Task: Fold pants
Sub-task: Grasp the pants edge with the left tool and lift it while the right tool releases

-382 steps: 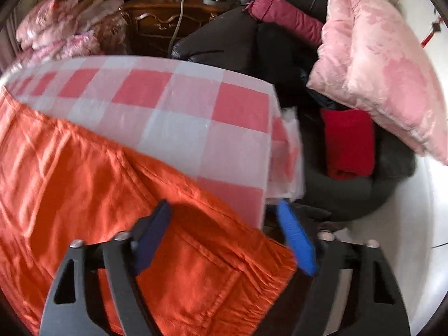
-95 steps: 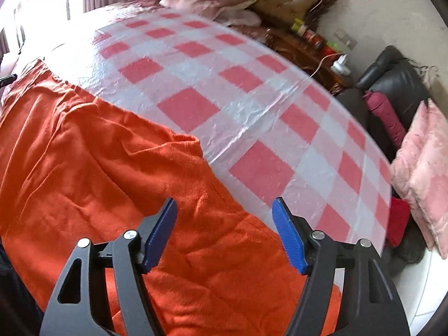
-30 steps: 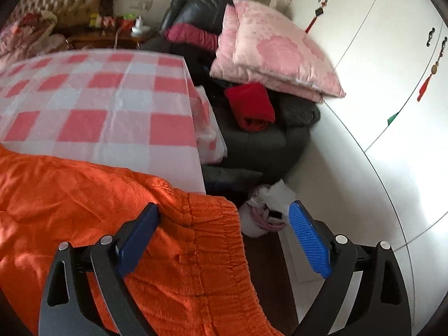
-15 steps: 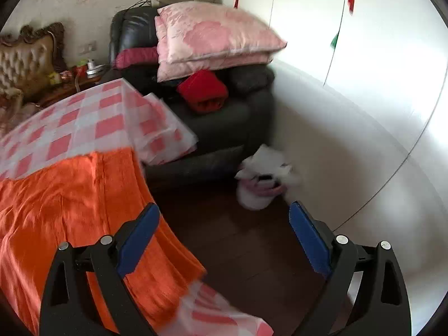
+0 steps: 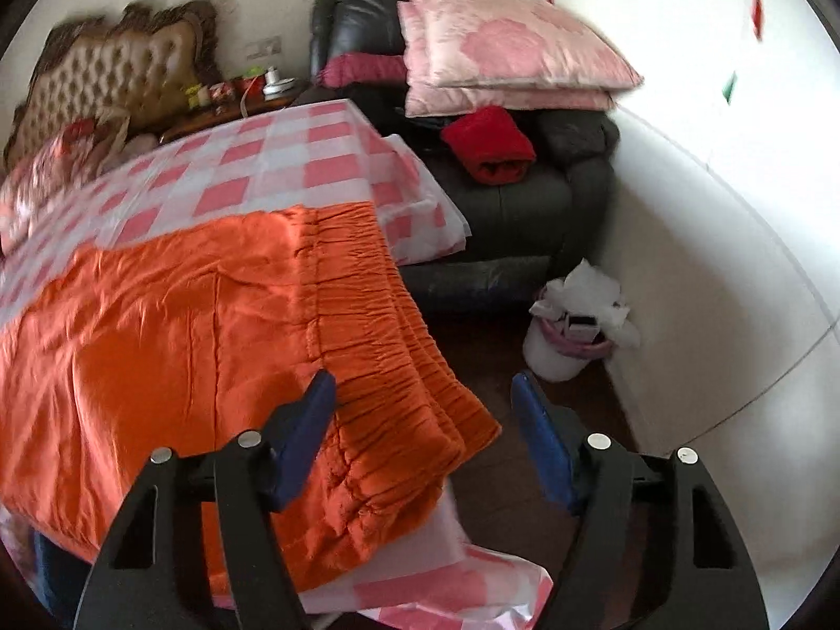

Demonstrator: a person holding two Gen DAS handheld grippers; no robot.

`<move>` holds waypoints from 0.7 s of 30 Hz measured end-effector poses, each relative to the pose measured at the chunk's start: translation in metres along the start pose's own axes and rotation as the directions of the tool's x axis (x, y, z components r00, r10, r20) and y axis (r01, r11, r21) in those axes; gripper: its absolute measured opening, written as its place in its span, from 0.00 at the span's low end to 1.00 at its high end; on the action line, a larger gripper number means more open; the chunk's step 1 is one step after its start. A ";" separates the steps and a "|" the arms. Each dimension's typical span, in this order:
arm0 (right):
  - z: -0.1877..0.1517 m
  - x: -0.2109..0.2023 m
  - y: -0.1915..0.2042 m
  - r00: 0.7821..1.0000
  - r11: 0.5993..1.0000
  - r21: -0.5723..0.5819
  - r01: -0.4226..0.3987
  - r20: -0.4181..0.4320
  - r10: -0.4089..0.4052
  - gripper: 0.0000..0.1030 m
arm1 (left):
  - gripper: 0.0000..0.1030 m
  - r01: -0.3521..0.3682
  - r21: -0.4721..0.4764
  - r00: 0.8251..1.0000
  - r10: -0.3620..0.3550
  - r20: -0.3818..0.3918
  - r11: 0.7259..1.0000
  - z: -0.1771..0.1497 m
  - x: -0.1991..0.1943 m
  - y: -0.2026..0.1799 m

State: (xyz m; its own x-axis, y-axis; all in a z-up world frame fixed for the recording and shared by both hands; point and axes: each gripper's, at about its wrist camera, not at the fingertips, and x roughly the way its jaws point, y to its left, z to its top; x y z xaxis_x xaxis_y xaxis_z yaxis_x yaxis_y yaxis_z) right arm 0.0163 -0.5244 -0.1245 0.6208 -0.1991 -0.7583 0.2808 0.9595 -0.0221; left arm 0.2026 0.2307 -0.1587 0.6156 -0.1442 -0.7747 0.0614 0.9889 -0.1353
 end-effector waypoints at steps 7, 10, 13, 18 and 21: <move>-0.016 0.003 0.045 0.990 0.987 -0.077 0.138 0.048 -0.135 0.86 | 0.50 0.046 -0.209 0.997 -0.032 0.069 0.977 0.002 -0.017 0.057; -0.019 0.003 0.036 0.994 0.995 -0.006 0.104 0.033 -0.104 0.86 | 0.61 0.102 -0.380 0.982 -0.033 0.185 0.919 -0.027 -0.057 0.091; -0.020 -0.004 0.031 0.990 0.990 0.029 0.135 0.044 -0.137 0.86 | 0.59 0.267 -0.583 0.952 -0.115 0.284 0.768 -0.098 -0.085 0.117; -0.020 -0.046 0.049 0.965 0.977 0.083 0.197 0.158 -0.208 0.86 | 0.46 0.473 -0.665 0.874 -0.215 0.435 0.578 -0.182 -0.106 0.107; -0.020 -0.060 0.092 0.972 0.991 -0.026 0.131 0.198 -0.123 0.86 | 0.36 0.531 -0.679 0.846 -0.270 0.460 0.507 -0.195 -0.103 0.095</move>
State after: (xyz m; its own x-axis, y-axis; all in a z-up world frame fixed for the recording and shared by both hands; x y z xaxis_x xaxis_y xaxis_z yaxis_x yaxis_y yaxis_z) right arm -0.0102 -0.4204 -0.0941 0.7142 -0.3510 -0.6056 0.3401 0.9302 -0.1380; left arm -0.0083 0.3330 -0.2122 0.8657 -0.3724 -0.3346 -0.1751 0.4010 -0.8992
